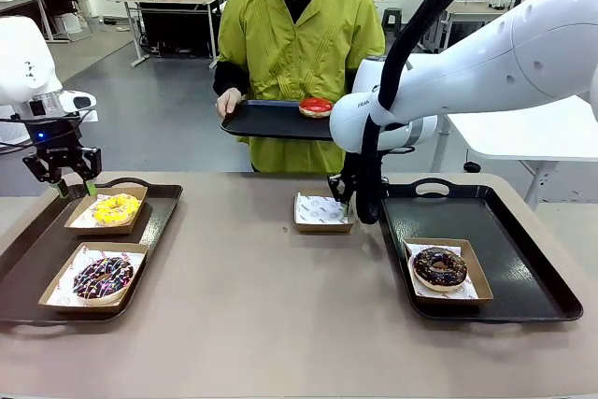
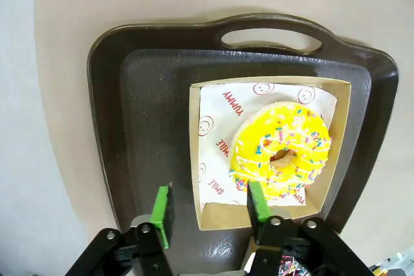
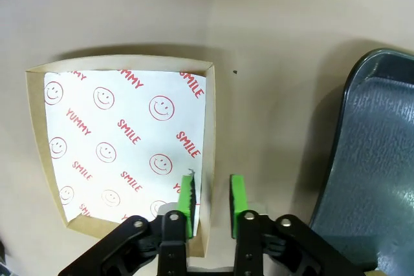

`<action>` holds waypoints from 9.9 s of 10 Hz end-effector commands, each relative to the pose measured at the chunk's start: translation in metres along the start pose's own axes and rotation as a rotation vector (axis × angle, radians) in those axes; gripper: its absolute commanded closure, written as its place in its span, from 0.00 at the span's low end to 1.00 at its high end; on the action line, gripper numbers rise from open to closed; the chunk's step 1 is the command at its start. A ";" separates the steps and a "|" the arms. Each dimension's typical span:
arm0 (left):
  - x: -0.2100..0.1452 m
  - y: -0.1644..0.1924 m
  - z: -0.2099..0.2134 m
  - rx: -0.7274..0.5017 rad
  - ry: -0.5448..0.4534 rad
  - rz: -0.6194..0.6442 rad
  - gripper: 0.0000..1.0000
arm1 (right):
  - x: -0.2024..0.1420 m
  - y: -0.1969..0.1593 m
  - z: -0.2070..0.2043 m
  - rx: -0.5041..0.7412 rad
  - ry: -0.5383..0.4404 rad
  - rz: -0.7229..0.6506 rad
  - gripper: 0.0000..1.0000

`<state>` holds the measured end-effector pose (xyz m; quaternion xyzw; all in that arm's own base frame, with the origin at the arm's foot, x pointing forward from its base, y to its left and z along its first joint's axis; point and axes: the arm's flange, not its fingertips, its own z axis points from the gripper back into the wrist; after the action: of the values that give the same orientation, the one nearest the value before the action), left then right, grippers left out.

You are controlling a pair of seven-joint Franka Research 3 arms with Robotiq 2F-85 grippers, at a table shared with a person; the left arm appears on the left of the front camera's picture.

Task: Individually package the donuts and arrange them on the tray.
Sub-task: Place the picked Paper togo box on the Handle tray while simultaneously picking up another Paper togo box from the table with the other hand, then place the picked Paper togo box on the Handle tray.

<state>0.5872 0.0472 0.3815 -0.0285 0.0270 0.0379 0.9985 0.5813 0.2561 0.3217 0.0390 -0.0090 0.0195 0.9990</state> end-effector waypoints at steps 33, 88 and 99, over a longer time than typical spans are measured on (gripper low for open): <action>-0.248 0.222 0.047 -1.255 -0.106 0.059 0.00 | 0.053 0.010 0.180 0.015 0.056 -0.168 1.00; -0.248 0.222 0.047 -1.255 -0.106 0.059 0.00 | -0.016 -0.285 0.070 0.099 0.056 -0.084 0.00; -0.248 0.222 0.047 -1.255 -0.106 0.059 0.00 | -0.169 -0.359 0.168 0.473 -0.119 0.095 0.00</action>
<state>0.3309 0.2543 0.4292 -0.6061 -0.0469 0.0799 0.7900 0.4514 -0.1037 0.4536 0.2112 -0.0512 0.0366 0.9754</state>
